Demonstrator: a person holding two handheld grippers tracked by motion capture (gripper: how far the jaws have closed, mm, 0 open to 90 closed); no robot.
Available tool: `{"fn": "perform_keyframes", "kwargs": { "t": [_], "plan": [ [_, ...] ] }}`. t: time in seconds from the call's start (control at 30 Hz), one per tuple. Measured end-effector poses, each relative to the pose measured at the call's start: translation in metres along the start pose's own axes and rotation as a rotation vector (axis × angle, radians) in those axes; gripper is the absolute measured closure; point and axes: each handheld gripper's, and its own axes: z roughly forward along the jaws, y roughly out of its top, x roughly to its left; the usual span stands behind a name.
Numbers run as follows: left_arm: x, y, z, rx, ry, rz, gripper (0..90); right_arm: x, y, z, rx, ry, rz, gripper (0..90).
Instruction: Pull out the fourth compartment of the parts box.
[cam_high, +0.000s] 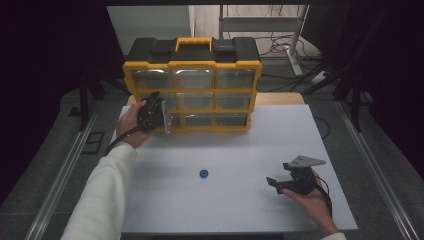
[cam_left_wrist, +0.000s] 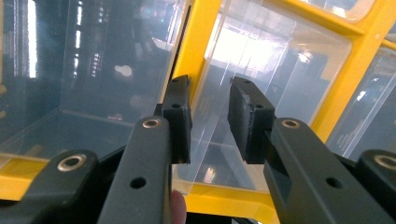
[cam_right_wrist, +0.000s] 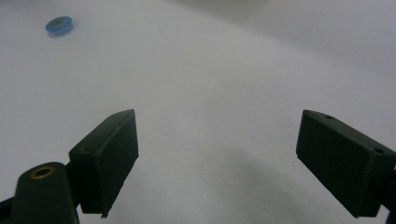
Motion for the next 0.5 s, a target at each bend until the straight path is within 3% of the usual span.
{"fn": "perform_keyframes", "kwargs": {
  "t": [0.23, 0.5],
  "plan": [
    [-0.0024, 0.0013, -0.0006, 0.005, 0.022, 0.004, 71.8, -0.0001, -0.0001, -0.0002, -0.001, -0.001, -0.001, 13.3],
    [-0.0013, -0.0004, -0.0044, -0.004, 0.016, 0.007, 73.4, 0.0, 0.0, 0.0002, 0.002, -0.002, -0.001, 13.3]
  ]
}}
